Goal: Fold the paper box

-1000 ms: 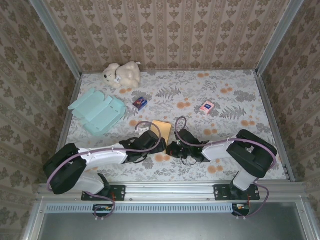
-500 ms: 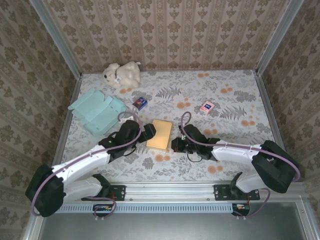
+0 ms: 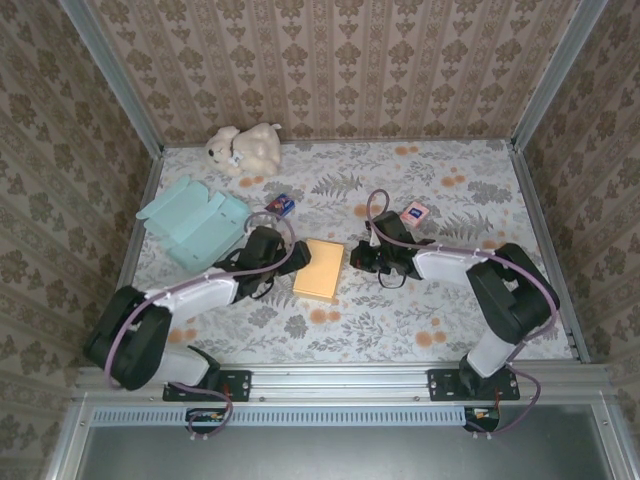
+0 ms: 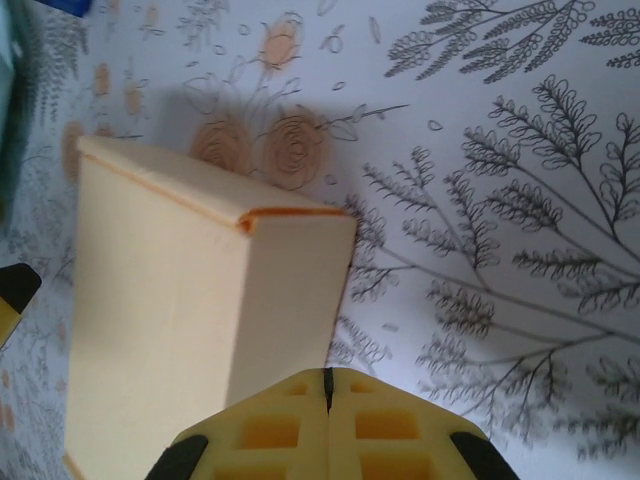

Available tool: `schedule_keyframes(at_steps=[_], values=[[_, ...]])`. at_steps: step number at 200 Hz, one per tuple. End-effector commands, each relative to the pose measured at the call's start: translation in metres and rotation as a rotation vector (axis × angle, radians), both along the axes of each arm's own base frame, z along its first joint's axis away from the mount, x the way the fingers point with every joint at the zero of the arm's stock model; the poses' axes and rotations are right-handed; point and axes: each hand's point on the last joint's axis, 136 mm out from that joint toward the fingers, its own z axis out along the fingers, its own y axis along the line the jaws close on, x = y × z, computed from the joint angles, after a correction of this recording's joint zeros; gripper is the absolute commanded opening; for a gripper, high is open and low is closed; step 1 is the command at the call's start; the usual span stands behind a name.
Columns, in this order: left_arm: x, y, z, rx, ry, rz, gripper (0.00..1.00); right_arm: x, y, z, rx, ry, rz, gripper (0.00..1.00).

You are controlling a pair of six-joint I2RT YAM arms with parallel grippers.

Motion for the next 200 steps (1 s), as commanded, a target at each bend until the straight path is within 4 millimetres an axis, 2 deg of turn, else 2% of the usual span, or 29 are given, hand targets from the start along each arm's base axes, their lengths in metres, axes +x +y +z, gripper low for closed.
schedule_keyframes(at_steps=[1, 68, 82, 115, 136, 148, 164, 184, 195, 200], values=[[0.027, -0.030, 0.028, -0.080, -0.099, -0.064, 1.00, 0.006, 0.008, -0.002, 0.041, 0.021, 0.046, 0.01], [0.049, -0.074, 0.000, -0.133, -0.033, -0.143, 1.00, 0.020, 0.015, -0.023, 0.069, 0.065, 0.060, 0.01], [0.048, -0.088, -0.002, -0.153, -0.023, -0.173, 1.00, 0.021, 0.020, -0.022, 0.100, 0.062, 0.059, 0.02], [0.047, -0.135, 0.001, -0.244, 0.014, -0.273, 1.00, 0.026, 0.039, -0.014, 0.178, 0.027, 0.042, 0.01], [0.050, -0.150, 0.004, -0.258, 0.021, -0.296, 1.00, 0.023, 0.041, -0.008, 0.201, -0.020, -0.006, 0.01], [0.055, -0.148, 0.005, -0.240, 0.023, -0.282, 0.99, 0.018, 0.031, -0.006, 0.196, -0.068, -0.059, 0.02], [0.064, -0.130, 0.004, -0.174, 0.028, -0.226, 1.00, 0.010, 0.009, -0.007, 0.124, -0.116, -0.130, 0.02], [0.076, -0.088, 0.007, -0.069, 0.032, -0.109, 1.00, -0.002, -0.025, -0.005, 0.016, -0.202, -0.200, 0.07], [0.079, -0.059, 0.012, -0.002, 0.034, -0.023, 1.00, -0.007, -0.041, 0.002, -0.050, -0.271, -0.216, 0.14], [0.078, -0.046, 0.015, 0.030, 0.040, 0.015, 1.00, -0.009, -0.048, 0.007, -0.082, -0.313, -0.219, 0.22]])
